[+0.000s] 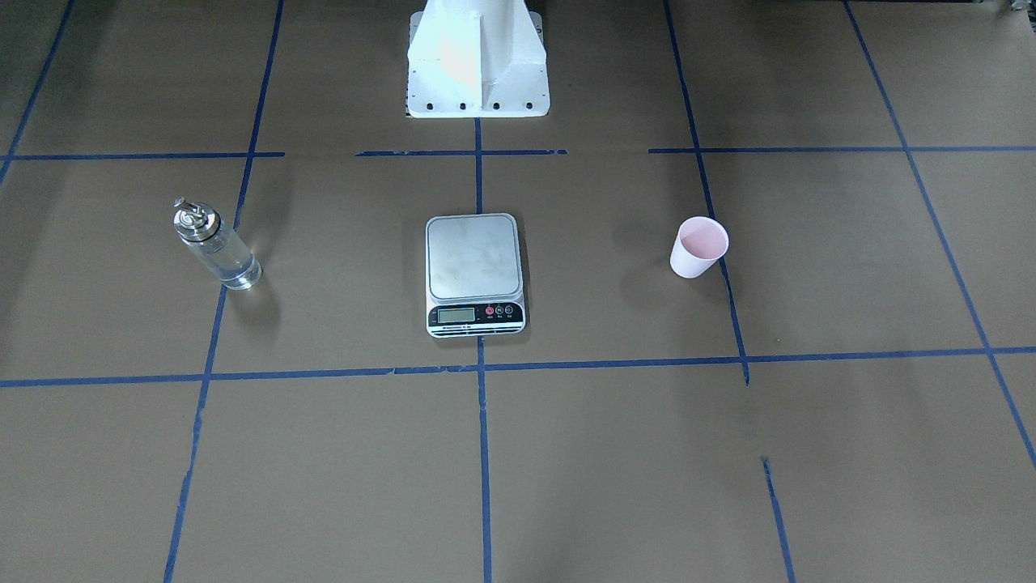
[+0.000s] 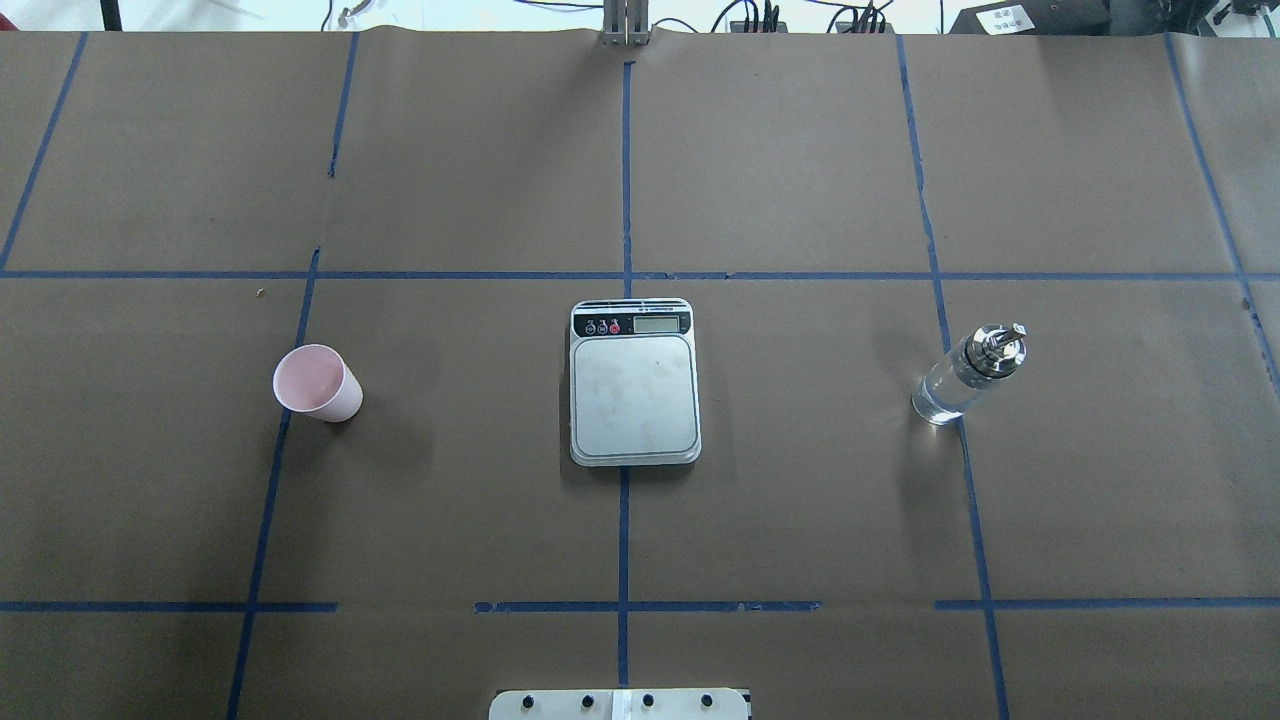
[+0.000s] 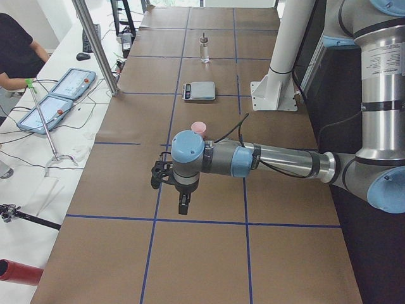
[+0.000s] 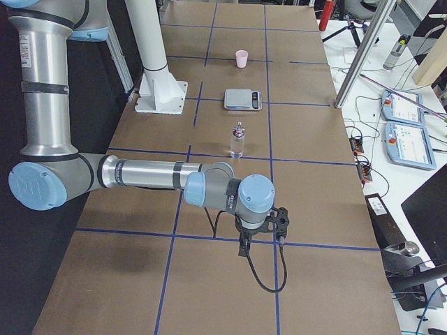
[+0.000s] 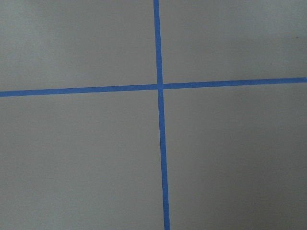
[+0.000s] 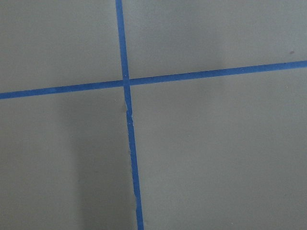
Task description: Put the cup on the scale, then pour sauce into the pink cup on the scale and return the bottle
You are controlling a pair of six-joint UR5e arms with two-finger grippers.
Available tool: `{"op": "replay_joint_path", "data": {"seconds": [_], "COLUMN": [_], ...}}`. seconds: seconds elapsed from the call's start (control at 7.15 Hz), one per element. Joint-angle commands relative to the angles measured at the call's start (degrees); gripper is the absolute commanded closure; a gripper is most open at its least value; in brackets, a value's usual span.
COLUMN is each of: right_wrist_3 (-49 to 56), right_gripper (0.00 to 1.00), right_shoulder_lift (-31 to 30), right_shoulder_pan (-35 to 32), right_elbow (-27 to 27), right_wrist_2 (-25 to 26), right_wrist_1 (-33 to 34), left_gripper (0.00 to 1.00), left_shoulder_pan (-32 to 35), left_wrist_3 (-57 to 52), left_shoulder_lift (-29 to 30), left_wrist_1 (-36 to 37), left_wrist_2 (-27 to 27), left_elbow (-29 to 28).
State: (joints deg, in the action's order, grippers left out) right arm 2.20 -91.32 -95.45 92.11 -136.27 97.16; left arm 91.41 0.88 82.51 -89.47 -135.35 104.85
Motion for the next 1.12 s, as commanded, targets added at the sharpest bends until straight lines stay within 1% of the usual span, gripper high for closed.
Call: {"op": "replay_joint_path", "data": {"seconds": [0.0, 0.14, 0.42, 0.56, 0.7, 0.84, 0.98], "right_wrist_3": [0.1, 0.0, -0.1, -0.2, -0.2, -0.2, -0.2], "right_gripper": [0.00, 0.00, 0.00, 0.00, 0.00, 0.00, 0.00], "right_shoulder_lift": [0.2, 0.4, 0.7, 0.8, 0.8, 0.8, 0.9], "right_shoulder_pan": [0.0, 0.0, 0.0, 0.1, 0.1, 0.1, 0.1], "right_elbow": [0.3, 0.3, 0.7, 0.8, 0.8, 0.8, 0.9], "right_wrist_2": [0.1, -0.2, -0.5, -0.7, -0.8, -0.8, -0.7], "right_wrist_1": [0.0, 0.0, 0.0, 0.0, 0.0, 0.0, -0.1], "left_gripper": [0.00, 0.00, 0.00, 0.00, 0.00, 0.00, 0.00], "left_shoulder_pan": [0.0, 0.0, -0.6, -2.0, -4.2, -7.2, -12.5], "left_wrist_3": [-0.1, -0.4, 0.3, 0.8, 9.3, 16.6, 17.6], "left_shoulder_lift": [0.0, 0.5, 2.8, 2.7, 2.3, 2.8, 5.4], "left_wrist_1": [-0.1, -0.2, 0.6, 1.2, 1.9, 2.1, 1.8], "left_wrist_2": [0.0, 0.0, 0.5, 0.4, 0.2, -0.1, -0.8], "left_elbow": [0.1, 0.4, 4.6, 8.1, 13.7, 17.6, 18.6]}}
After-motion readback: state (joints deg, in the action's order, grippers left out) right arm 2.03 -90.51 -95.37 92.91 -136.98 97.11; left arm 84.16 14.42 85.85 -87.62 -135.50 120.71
